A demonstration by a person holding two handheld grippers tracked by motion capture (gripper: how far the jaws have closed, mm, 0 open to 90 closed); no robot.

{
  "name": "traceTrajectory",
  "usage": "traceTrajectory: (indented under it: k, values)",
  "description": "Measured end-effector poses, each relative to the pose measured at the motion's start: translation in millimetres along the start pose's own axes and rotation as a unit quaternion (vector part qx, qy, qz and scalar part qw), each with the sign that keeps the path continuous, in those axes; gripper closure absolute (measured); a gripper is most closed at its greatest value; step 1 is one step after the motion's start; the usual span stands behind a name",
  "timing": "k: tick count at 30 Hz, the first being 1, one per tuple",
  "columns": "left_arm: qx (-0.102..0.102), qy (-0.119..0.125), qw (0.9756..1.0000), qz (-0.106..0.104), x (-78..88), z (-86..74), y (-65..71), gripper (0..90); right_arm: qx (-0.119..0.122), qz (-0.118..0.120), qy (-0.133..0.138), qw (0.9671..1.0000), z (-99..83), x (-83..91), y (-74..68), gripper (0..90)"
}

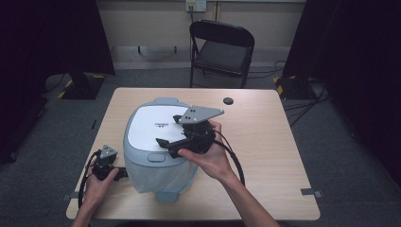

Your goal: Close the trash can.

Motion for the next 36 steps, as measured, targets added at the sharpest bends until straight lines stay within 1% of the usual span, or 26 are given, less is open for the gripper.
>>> traceTrajectory:
  k: [3,5,6,8,13,14,17,19,21,23,26,29,30,33,35,36]
  values:
    - [-0.001,0.000,1.0000,0.001,0.1,0.0,-0.2,10.5,-0.008,-0.003,0.002,1.0000,0.1,0.4,7.0,16.2]
    - [0.000,0.000,1.0000,0.000,0.0,0.0,0.0,10.5,-0.021,-0.002,0.002,0.9998,0.4,1.7,11.6,16.7]
    - [0.000,0.000,1.0000,0.000,0.0,0.0,0.0,10.5,-0.021,-0.007,0.000,0.9997,0.0,2.3,13.9,16.6]
    - [0.000,0.000,1.0000,0.000,0.0,0.0,0.0,10.5,-0.024,-0.009,-0.003,0.9997,-0.6,4.0,17.8,16.4]
    - [-0.001,0.000,1.0000,0.001,0.1,0.0,-0.2,10.5,-0.036,-0.034,0.002,0.9988,-0.7,11.5,33.6,16.5]
    - [0.000,0.000,1.0000,0.000,0.0,0.0,0.0,10.5,-0.041,-0.040,0.003,0.9983,-1.0,13.6,38.1,16.5]
    - [-0.001,-0.001,1.0000,0.000,0.1,0.0,-0.2,10.5,-0.052,-0.051,0.007,0.9973,-2.3,19.0,47.6,16.6]
    - [-0.001,0.000,1.0000,0.000,0.1,0.0,-0.1,10.5,-0.054,-0.059,0.007,0.9967,-4.2,22.9,53.6,17.4]
    - [-0.001,-0.001,1.0000,0.000,0.1,-0.1,0.0,10.5,-0.054,-0.065,0.001,0.9964,-7.1,26.4,59.0,19.8]
    - [0.000,0.000,1.0000,0.002,0.4,-0.3,-0.2,10.5,-0.054,-0.075,-0.002,0.9957,-9.5,29.6,63.2,19.8]
    - [0.000,-0.001,1.0000,0.002,0.8,-0.6,-0.1,10.5,-0.059,-0.091,0.001,0.9941,-12.5,36.6,72.3,19.8]
    - [0.000,-0.001,1.0000,0.002,0.9,-0.6,-0.2,10.5,-0.066,-0.110,0.000,0.9917,-17.8,43.9,82.7,19.6]
    - [0.000,-0.001,1.0000,0.002,0.9,-0.7,-0.1,10.5,-0.073,-0.116,0.002,0.9906,-21.6,47.4,87.7,19.6]
    - [0.000,-0.001,1.0000,0.002,0.8,-0.7,-0.1,10.5,-0.091,-0.120,0.003,0.9885,-31.3,52.2,95.0,19.6]
    - [0.000,-0.001,1.0000,0.002,0.9,-0.7,-0.1,10.5,-0.099,-0.137,0.001,0.9857,-41.4,57.2,102.4,19.5]
    - [0.001,0.000,1.0000,0.003,0.8,-0.7,-0.1,10.5,-0.102,-0.141,-0.002,0.9848,-45.0,59.0,104.5,19.4]
Point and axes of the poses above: each handheld gripper's, and its own axes: x roughly backward along the jaws, z roughly out of its top, y roughly to its right, the point moved 8 cm from there along -x, roughly forward along the jaws, and after that the axes turned 8 degrees about -z, right-handed, at the moved point
